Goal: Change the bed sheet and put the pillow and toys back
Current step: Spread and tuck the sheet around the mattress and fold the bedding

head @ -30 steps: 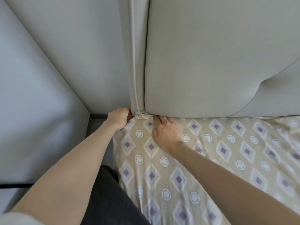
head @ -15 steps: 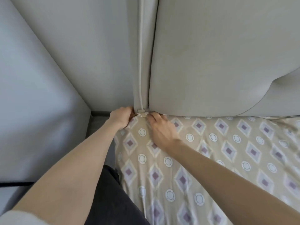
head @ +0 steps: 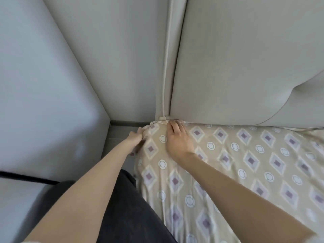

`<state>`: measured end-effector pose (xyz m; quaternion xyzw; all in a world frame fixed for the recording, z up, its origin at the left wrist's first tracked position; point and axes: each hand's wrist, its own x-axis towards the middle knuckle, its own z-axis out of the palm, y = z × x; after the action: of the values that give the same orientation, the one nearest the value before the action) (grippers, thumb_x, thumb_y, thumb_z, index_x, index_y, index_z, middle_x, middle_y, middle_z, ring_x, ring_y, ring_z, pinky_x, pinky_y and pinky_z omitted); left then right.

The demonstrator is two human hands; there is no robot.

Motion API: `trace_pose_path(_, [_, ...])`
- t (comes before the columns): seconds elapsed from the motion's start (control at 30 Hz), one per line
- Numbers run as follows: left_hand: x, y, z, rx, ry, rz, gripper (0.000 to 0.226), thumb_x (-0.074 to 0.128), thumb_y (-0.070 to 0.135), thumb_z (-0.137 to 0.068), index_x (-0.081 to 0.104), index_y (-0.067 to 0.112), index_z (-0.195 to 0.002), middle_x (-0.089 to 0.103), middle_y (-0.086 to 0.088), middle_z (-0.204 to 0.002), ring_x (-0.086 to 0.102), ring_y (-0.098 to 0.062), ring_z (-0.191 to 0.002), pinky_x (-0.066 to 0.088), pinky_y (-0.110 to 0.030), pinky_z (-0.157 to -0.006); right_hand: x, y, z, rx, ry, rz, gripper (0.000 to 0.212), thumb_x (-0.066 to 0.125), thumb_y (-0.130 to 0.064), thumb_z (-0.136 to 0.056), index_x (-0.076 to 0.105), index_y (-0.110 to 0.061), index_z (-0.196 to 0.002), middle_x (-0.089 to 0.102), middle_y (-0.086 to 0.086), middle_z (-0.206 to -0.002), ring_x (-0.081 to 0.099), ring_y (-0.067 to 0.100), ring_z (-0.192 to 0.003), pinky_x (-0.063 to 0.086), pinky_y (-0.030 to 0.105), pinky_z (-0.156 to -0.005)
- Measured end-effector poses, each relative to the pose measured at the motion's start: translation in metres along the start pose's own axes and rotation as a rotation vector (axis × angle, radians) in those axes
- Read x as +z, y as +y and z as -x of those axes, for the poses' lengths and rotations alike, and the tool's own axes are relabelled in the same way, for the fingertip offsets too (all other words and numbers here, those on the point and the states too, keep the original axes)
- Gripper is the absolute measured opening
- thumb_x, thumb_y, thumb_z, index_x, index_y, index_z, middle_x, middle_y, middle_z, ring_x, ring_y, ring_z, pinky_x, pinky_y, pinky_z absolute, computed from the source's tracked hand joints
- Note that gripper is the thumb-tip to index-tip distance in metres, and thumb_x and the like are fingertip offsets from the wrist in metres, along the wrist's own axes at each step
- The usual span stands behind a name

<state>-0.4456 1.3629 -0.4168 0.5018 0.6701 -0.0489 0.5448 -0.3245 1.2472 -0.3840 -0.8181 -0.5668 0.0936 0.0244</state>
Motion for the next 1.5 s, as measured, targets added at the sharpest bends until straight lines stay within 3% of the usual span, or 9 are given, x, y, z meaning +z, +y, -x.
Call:
trace_pose_path(0.13, [0.000,-0.004,-0.002,-0.186,-0.311,0.113,0.052,0.050,0.049,-0.092,0.061,0.007,-0.121,0.068,-0.011,-0.108,0.062,-0.029,-0.106,0.048,-0.044,-0.097,0.002,-0.003,0.000,0.001,0.090,-0.008,0.054,0.031,-0.008,-0.093,0.025,-0.001,-0.147,0.034,0.011,-0.145,0.028,0.028,-0.134,0.012,0.032,-0.116])
trace_pose_path(0.4, [0.012,0.006,-0.017,0.053,-0.106,0.174,0.024,0.049,0.017,-0.096,0.059,0.012,-0.116,0.065,-0.014,-0.094,0.062,-0.026,-0.072,0.053,-0.027,-0.061,0.010,-0.004,0.002,0.040,0.236,-0.065,0.047,0.051,-0.004,-0.083,0.053,0.004,-0.130,0.057,0.017,-0.122,0.053,0.034,-0.110,0.038,0.038,-0.102])
trace_pose_path(0.57, [0.026,0.012,-0.030,0.176,0.020,0.210,0.029,0.047,0.016,-0.097,0.059,0.004,-0.120,0.061,-0.018,-0.121,0.059,-0.032,-0.107,0.045,-0.037,-0.093,0.011,-0.003,-0.006,0.100,0.334,-0.162,0.033,0.050,-0.013,-0.084,0.067,-0.005,-0.111,0.064,0.009,-0.107,0.058,0.030,-0.096,0.046,0.036,-0.084])
trace_pose_path(0.77, [0.035,0.022,-0.043,0.078,-0.076,0.601,0.015,0.050,0.001,-0.094,0.063,0.006,-0.091,0.067,0.002,-0.064,0.055,-0.017,-0.074,0.047,-0.011,-0.058,0.013,-0.001,-0.010,0.045,0.351,-0.160,0.038,0.039,-0.016,-0.084,0.068,-0.001,-0.102,0.064,0.010,-0.101,0.058,0.030,-0.087,0.050,0.035,-0.071])
trace_pose_path(0.83, [0.036,0.024,-0.042,0.084,-0.084,0.569,0.015,0.049,-0.001,-0.094,0.060,0.008,-0.093,0.064,0.000,-0.066,0.051,-0.011,-0.065,0.045,-0.008,-0.047,0.012,0.000,-0.011,0.014,0.334,-0.154,0.041,0.036,-0.018,-0.084,0.067,0.001,-0.103,0.063,0.011,-0.101,0.058,0.030,-0.088,0.051,0.036,-0.071])
trace_pose_path(1.03, [0.024,0.030,-0.042,-0.061,-0.054,0.533,0.038,0.051,0.023,-0.096,0.054,-0.003,-0.123,0.060,-0.018,-0.122,0.057,-0.026,-0.091,0.048,-0.033,-0.080,0.011,-0.001,-0.010,0.064,0.357,-0.258,0.033,0.051,-0.009,-0.081,0.066,0.001,-0.109,0.064,0.010,-0.110,0.058,0.029,-0.099,0.052,0.035,-0.077])
trace_pose_path(1.17, [0.025,0.038,-0.042,-0.087,-0.243,0.669,0.062,0.029,0.058,-0.096,0.065,0.008,-0.087,0.068,-0.014,-0.089,0.062,-0.028,-0.082,0.047,-0.035,-0.083,0.013,-0.002,-0.009,0.068,0.438,-0.286,0.027,0.058,-0.007,-0.078,0.069,-0.002,-0.101,0.066,0.009,-0.104,0.060,0.028,-0.093,0.051,0.032,-0.071])
trace_pose_path(1.27, [0.027,0.041,-0.035,-0.050,-0.339,0.486,0.037,0.043,0.039,-0.098,0.058,0.013,-0.076,0.064,-0.006,-0.067,0.058,-0.019,-0.068,0.045,-0.027,-0.066,0.012,-0.002,-0.010,0.089,0.455,-0.304,0.027,0.059,-0.008,-0.078,0.071,-0.003,-0.102,0.069,0.007,-0.103,0.062,0.026,-0.093,0.052,0.030,-0.071])
trace_pose_path(1.5, [0.029,0.043,-0.040,-0.015,-0.336,0.456,0.017,0.043,0.028,-0.101,0.051,0.017,-0.091,0.054,-0.006,-0.085,0.051,-0.018,-0.083,0.042,-0.029,-0.078,0.012,-0.002,-0.016,0.131,0.472,-0.300,0.022,0.061,-0.009,-0.075,0.075,-0.007,-0.092,0.072,0.004,-0.092,0.065,0.024,-0.082,0.052,0.028,-0.056])
